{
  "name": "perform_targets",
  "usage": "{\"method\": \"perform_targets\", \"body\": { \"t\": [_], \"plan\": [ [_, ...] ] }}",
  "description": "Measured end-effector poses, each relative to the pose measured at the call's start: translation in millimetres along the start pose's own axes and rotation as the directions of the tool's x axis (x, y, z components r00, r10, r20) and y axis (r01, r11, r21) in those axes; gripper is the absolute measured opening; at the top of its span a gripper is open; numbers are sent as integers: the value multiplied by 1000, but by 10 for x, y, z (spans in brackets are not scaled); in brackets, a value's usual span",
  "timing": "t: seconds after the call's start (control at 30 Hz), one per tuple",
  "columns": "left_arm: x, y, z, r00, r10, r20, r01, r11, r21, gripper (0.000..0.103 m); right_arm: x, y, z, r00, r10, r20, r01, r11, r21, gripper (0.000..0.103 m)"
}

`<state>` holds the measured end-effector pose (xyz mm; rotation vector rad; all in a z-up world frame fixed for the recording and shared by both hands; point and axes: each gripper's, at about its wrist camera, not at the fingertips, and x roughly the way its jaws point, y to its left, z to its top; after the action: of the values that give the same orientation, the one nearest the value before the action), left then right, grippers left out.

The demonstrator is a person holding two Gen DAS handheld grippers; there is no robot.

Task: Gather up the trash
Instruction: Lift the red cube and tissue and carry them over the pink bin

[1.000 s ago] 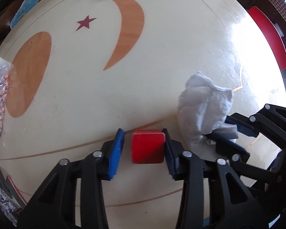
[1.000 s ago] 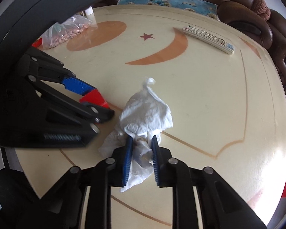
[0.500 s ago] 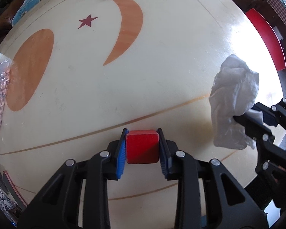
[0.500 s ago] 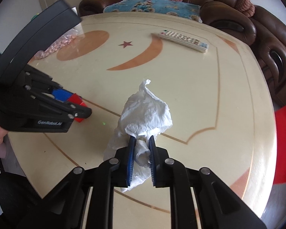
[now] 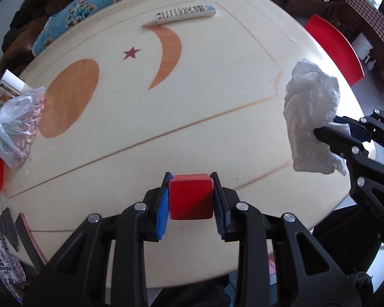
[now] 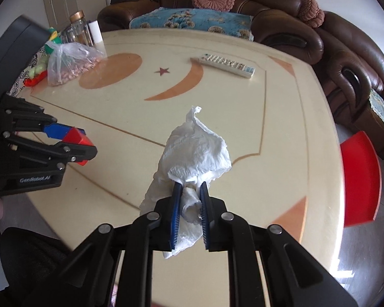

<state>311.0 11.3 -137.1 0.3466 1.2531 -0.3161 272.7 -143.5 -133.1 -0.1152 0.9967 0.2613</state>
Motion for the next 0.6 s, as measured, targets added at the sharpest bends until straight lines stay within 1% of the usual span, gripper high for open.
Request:
{"method": "perform_targets", "body": {
  "t": [0.07, 0.17, 0.2, 0.3, 0.47, 0.6],
  "plan": [
    [-111, -21, -107, 1000, 5, 24, -5, 1000, 6, 30, -162, 21, -66, 1000, -5, 9, 5, 1000, 6, 15],
    [-272, -180, -277, 998, 13, 62, -14, 1000, 20, 30, -383, 49, -179, 1000, -12, 15, 12, 1000, 17, 15],
    [-361, -170, -341, 997, 16, 69, -18, 1000, 24, 30, -433, 52, -203, 1000, -11, 16, 11, 1000, 23, 15],
    [-570, -314, -515, 996, 21, 90, -25, 999, 41, 30, -659, 76, -323, 999, -16, 31, 15, 999, 35, 15],
    [-778, -522, -747, 990, 36, 137, -47, 996, 81, 30, -1006, 141, -550, 999, -17, 52, 15, 999, 29, 15],
    [-922, -685, -938, 987, 27, 158, -44, 994, 104, 30, -1217, 211, -774, 999, -11, 54, 10, 1000, 26, 15]
  ]
}}
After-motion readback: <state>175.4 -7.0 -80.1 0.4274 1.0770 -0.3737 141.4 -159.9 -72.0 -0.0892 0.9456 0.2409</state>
